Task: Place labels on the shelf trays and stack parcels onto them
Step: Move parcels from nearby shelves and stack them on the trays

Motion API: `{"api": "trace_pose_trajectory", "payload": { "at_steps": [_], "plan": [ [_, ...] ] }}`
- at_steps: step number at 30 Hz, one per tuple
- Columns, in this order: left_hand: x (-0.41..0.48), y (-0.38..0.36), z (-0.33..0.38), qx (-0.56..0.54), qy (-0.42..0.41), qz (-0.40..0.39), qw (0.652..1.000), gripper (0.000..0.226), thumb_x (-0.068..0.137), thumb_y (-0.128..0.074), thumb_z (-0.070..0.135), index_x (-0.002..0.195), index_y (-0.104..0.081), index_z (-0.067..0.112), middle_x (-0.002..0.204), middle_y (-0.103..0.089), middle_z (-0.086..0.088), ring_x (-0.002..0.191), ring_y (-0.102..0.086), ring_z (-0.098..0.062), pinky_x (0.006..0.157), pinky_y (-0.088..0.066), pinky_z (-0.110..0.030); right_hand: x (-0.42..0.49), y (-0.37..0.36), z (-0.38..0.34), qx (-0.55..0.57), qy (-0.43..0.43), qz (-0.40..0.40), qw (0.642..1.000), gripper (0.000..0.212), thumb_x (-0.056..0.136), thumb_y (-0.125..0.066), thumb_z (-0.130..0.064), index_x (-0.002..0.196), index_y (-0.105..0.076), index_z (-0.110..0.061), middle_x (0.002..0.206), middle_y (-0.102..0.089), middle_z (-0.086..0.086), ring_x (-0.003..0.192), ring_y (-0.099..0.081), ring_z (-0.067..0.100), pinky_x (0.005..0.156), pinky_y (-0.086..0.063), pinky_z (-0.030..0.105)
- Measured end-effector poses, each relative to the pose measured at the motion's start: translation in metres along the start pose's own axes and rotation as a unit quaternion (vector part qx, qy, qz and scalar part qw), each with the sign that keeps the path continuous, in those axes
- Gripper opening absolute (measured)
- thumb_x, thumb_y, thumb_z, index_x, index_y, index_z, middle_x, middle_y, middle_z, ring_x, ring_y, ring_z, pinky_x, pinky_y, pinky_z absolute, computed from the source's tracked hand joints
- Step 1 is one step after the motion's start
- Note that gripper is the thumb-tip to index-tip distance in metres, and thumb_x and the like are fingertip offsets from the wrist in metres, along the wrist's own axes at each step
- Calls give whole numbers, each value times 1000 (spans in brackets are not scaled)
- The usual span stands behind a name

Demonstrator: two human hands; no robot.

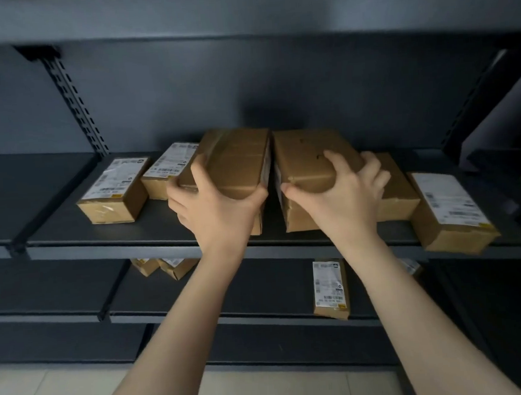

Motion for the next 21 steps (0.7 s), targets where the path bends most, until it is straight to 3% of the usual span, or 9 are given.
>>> {"api": "trace_pose_trajectory", "payload": {
  "at_steps": [9,13,21],
  "plan": [
    [-78,109,59,20,18,26,999,94,54,-76,60,131,-32,30,139,-25,-20,128,-25,-39,104,-30,-58,-70,117,-14,38,20,-35,998,91,58,-62,-78,136,-42,-35,151,-15,8,131,-16,30,105,-28,47],
    [-118,169,93,31,25,21,999,93,54,-74,61,132,-31,33,137,-25,-18,126,-25,-37,106,-27,-53,-100,186,-27,48,34,-46,997,90,58,-60,-80,134,-43,-35,149,-18,8,129,-18,32,102,-34,49],
    [-164,284,184,16,-27,51,998,91,57,-74,63,132,-29,36,137,-25,-15,126,-24,-36,105,-24,-52,-131,316,-67,73,76,-21,994,90,58,-57,-82,133,-44,-35,148,-19,9,127,-18,30,105,-30,46]
  ]
}}
Point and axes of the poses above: each hand's wrist, its own x-axis towards the middle knuckle, its own y-axis out of the back of the hand, z = x × y, the point moved 3 cm from there along x, towards the middle knuckle
